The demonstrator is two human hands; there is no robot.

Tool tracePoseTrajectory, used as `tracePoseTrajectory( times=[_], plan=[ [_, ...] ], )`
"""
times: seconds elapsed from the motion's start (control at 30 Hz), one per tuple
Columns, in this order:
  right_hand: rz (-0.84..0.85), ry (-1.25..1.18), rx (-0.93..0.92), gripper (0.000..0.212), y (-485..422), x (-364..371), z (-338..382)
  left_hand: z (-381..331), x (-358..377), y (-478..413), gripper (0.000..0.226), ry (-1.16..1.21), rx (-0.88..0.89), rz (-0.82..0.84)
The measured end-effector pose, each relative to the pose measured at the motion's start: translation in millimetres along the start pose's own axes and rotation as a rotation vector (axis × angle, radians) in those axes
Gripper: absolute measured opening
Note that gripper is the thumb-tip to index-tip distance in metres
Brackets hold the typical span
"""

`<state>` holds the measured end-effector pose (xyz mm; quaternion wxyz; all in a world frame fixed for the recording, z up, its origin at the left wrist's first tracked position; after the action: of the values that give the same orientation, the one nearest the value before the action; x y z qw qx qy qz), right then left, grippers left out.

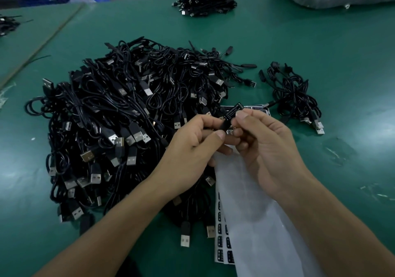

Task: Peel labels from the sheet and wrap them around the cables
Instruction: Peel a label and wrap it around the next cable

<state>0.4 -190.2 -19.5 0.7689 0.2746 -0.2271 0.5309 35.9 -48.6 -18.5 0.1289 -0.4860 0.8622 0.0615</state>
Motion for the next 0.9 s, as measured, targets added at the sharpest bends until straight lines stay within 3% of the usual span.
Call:
tracePoseTrajectory(
  times=[0.37,0.53,0.9],
  plan=[
    [0.085,0.105,-0.034,0.004,-0.3,0.8,1.1,1.2,-4.8,-4.6,0.016,0.002,-0.029,0.064],
    [0.065,0.176,-0.111,0.026,0.5,0.1,-1.0,2.1,-3.1,-4.2,0.01,0.004,-0.025,0.062],
    [0.152,0.133,-0.105,0.04,1.6,-0.4,-2.9,-0.6,-4.3,-2.1,0.005,0.016,-0.028,0.107]
  ],
)
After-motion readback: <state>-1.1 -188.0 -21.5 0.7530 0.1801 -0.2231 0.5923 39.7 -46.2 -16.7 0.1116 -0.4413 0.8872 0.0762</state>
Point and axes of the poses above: each hand's wrist, its own y-axis away from the middle knuckle, its own x-axis out of the palm, z = x × y, the point moved 1 cm from there along -y, towards the middle knuckle, and after that the axes turned 11 degrees about -y, right-handed, at the moved point
